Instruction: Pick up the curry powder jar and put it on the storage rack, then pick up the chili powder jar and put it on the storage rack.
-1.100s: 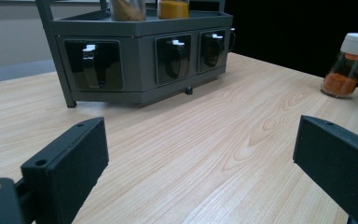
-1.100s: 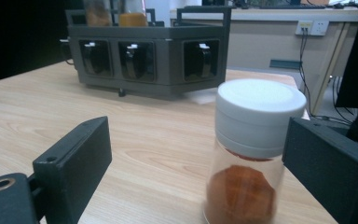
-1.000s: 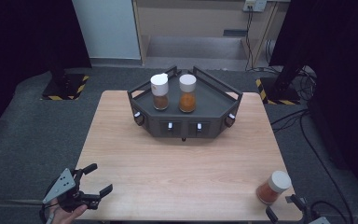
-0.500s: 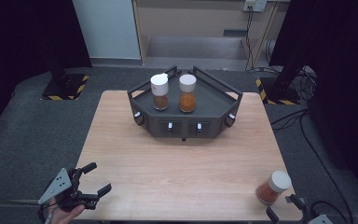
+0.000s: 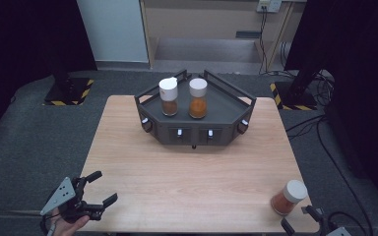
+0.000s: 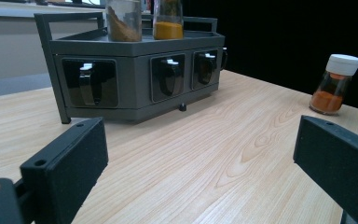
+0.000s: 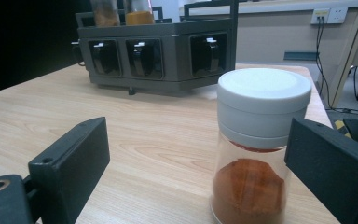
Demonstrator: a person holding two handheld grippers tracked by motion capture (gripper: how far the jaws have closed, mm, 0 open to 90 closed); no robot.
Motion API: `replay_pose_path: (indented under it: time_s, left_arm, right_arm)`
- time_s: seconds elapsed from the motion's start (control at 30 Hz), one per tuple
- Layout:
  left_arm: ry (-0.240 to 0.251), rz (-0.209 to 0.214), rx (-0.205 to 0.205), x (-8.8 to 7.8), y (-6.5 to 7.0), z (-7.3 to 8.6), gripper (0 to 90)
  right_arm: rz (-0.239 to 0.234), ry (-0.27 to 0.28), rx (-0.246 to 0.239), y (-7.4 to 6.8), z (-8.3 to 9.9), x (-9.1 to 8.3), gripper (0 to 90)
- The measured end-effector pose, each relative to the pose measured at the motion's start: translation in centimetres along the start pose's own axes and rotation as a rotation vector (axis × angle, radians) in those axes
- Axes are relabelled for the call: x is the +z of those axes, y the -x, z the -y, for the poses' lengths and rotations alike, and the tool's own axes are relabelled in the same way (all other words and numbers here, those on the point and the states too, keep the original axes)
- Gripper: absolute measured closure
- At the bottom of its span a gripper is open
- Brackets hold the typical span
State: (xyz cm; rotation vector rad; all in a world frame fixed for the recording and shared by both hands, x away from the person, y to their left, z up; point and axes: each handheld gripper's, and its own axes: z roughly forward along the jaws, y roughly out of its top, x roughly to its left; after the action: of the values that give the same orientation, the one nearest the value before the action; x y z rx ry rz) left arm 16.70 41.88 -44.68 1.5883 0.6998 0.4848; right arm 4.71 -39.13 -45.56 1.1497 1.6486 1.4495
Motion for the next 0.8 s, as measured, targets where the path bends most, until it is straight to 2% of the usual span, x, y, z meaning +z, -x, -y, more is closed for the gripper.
replay_pose_path:
  time_s: [0.8]
  left_arm:
    - [-0.002,-0.004,0.003,0.04,0.01,-0.01,1.6]
  right_arm:
    - [-0.010,-0.002,0.000,0.06,-0.01,0.01,7.0]
